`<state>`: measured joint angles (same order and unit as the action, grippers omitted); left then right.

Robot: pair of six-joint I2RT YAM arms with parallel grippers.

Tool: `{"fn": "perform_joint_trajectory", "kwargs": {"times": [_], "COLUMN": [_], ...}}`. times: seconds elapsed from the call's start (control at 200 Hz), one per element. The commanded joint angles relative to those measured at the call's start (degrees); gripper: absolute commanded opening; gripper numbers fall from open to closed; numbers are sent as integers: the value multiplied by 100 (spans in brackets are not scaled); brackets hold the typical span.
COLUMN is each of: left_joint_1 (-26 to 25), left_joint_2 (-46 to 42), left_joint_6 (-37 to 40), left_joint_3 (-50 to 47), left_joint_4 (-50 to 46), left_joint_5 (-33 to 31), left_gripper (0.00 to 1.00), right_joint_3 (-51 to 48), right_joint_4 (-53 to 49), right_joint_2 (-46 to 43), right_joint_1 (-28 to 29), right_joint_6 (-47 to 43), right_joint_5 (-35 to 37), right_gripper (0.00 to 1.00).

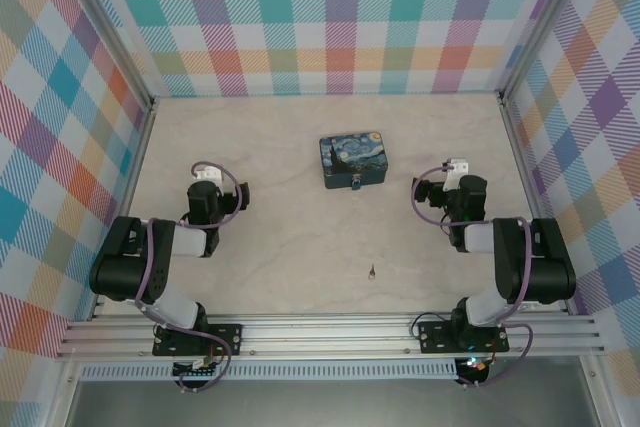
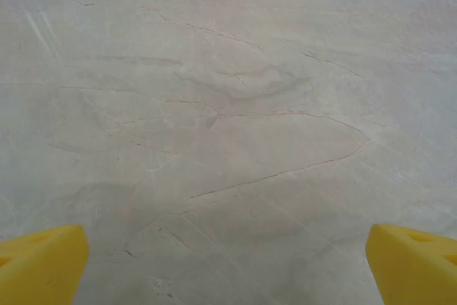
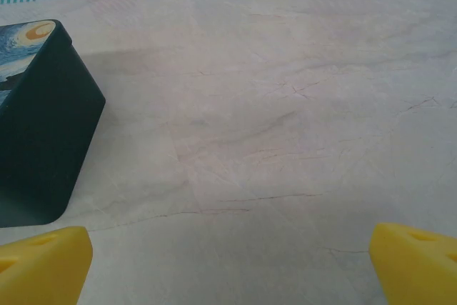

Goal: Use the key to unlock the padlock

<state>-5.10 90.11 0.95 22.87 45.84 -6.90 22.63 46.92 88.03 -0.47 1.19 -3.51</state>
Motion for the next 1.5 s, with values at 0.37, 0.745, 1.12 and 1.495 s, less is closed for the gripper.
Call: {"fn": "perform_joint_trajectory", "kwargs": {"times": [0.37, 0.745, 1.12, 1.495], "left_joint_1": [86, 88, 82, -884], "left_joint_2": [-30, -525, -1972, 233], "left_joint_6": [72, 33, -2245, -3647], "left_joint_3": [77, 97, 1596, 3163], "left_joint_4": [162, -213, -3774, -3451], "left_joint_5": [57, -59, 795, 2719], "left_gripper": [100, 100, 100, 98], "right_joint_3": [101, 339, 1652, 2646], "right_joint_4": [46, -786, -4029, -3397], "right_joint_2": [2, -526, -1395, 367], "right_joint_1": [-24, -27, -34, 191], "right_joint_6": [-41, 114, 1845, 3519], "right_joint_5": [-62, 295, -669, -2238], "right_gripper": [100, 100, 100, 100]}}
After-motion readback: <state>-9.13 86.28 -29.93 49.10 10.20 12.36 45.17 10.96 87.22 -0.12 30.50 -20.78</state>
